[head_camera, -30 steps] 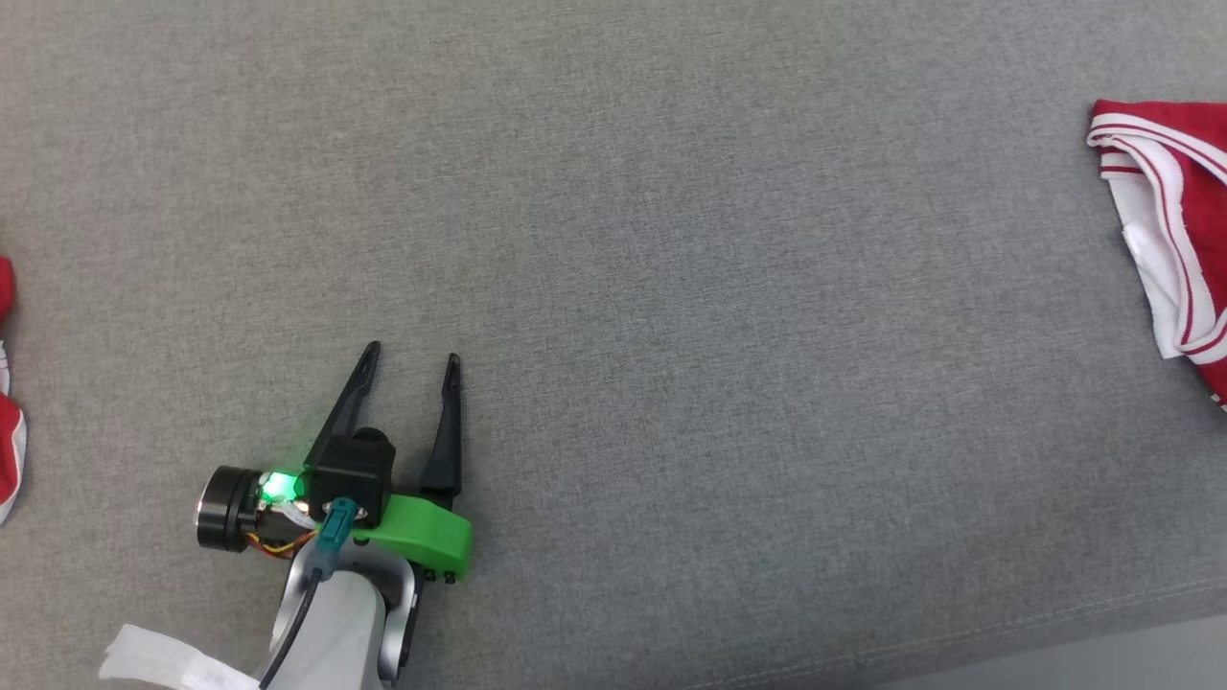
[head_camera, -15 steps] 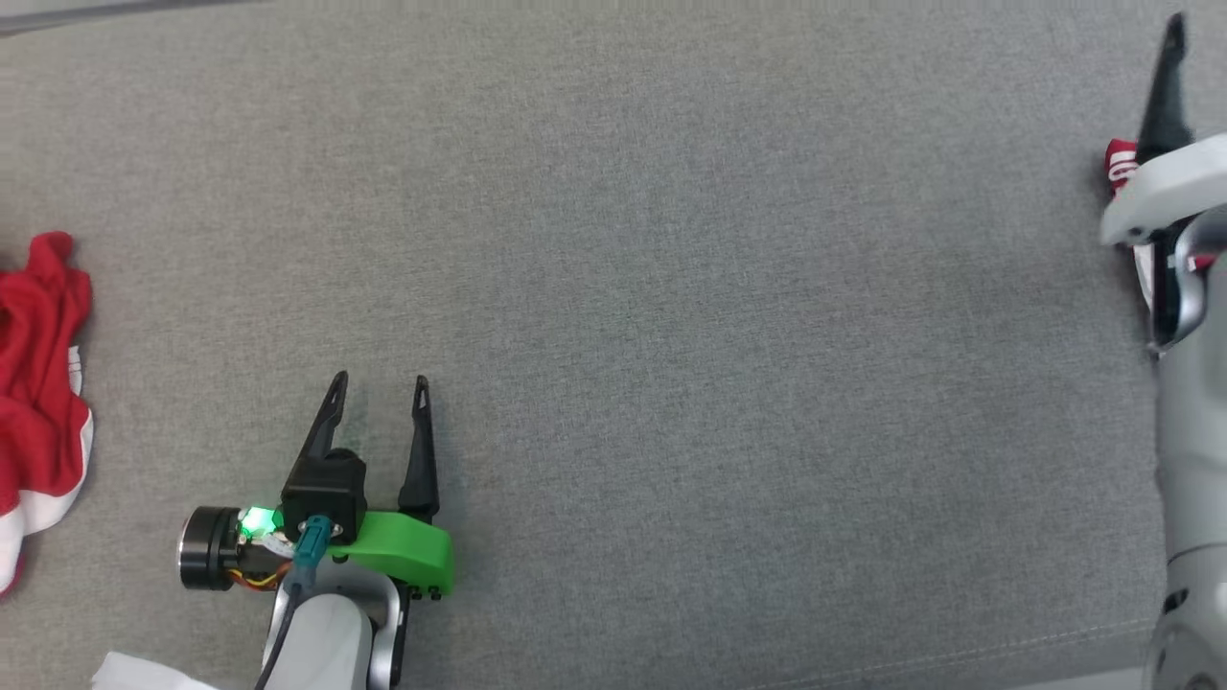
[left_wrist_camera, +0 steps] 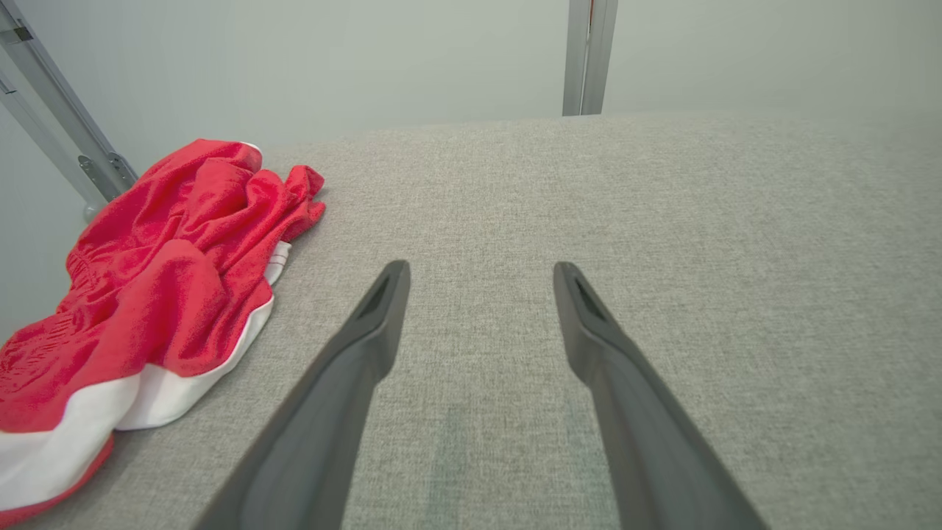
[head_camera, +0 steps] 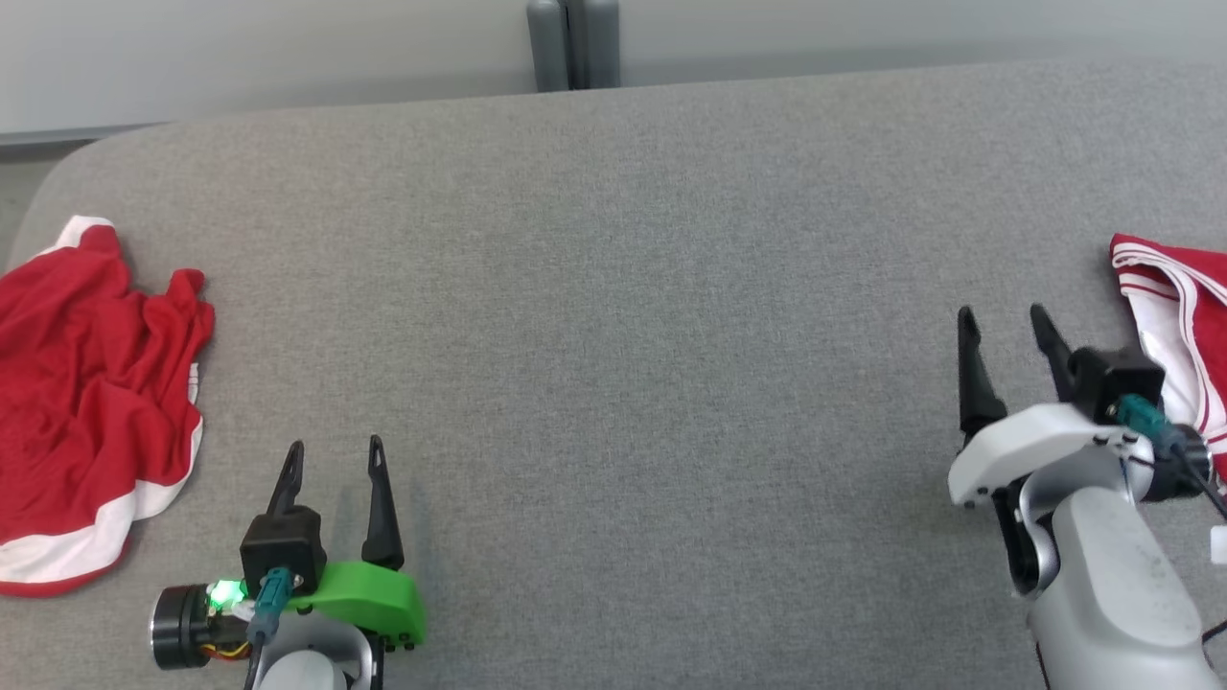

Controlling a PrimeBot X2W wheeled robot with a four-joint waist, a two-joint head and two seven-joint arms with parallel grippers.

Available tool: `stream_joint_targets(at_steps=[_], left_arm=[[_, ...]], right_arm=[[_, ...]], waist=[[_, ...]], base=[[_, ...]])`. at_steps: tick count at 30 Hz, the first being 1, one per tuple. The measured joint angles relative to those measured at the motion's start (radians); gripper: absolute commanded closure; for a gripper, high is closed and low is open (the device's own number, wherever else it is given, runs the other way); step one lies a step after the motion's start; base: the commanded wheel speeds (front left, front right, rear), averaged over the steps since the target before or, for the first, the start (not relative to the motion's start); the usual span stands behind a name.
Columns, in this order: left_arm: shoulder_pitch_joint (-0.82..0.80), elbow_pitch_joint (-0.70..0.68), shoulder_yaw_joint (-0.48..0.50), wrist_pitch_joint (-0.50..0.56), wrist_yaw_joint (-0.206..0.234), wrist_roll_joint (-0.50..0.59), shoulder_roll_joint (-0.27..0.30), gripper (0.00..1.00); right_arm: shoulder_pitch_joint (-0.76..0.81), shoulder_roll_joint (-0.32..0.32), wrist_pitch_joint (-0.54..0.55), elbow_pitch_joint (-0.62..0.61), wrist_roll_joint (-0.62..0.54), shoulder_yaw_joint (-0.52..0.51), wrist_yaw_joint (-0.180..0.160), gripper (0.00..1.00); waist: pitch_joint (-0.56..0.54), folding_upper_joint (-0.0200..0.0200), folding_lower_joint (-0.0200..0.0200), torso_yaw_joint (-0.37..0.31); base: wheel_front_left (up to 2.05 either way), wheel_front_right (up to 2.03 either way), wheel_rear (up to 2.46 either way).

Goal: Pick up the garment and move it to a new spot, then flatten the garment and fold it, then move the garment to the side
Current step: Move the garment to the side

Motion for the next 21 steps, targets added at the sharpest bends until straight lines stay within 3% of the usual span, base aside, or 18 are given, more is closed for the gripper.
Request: stream_joint_targets(at_steps=[9,21], left_arm=[[0.069,0.006,0.036,0.000,0.003,-0.016,-0.001,0.00],[0.112,-0.004,0.065,0.000,0.007,-0.022,-0.001,0.00]], right_arm=[[0.119,0.038,0.000,-0.026,0.035,0.027,0.000,0.00],[0.154,0.041,0.000,-0.047,0.094,0.074,0.000,0.00]], waist=[[-0.109,0.0000,0.0000,0.025],[-0.190,0.0000,0.0000,0.016]], base=[[0.00,0.00,0.00],[0.00,0.00,0.00]])
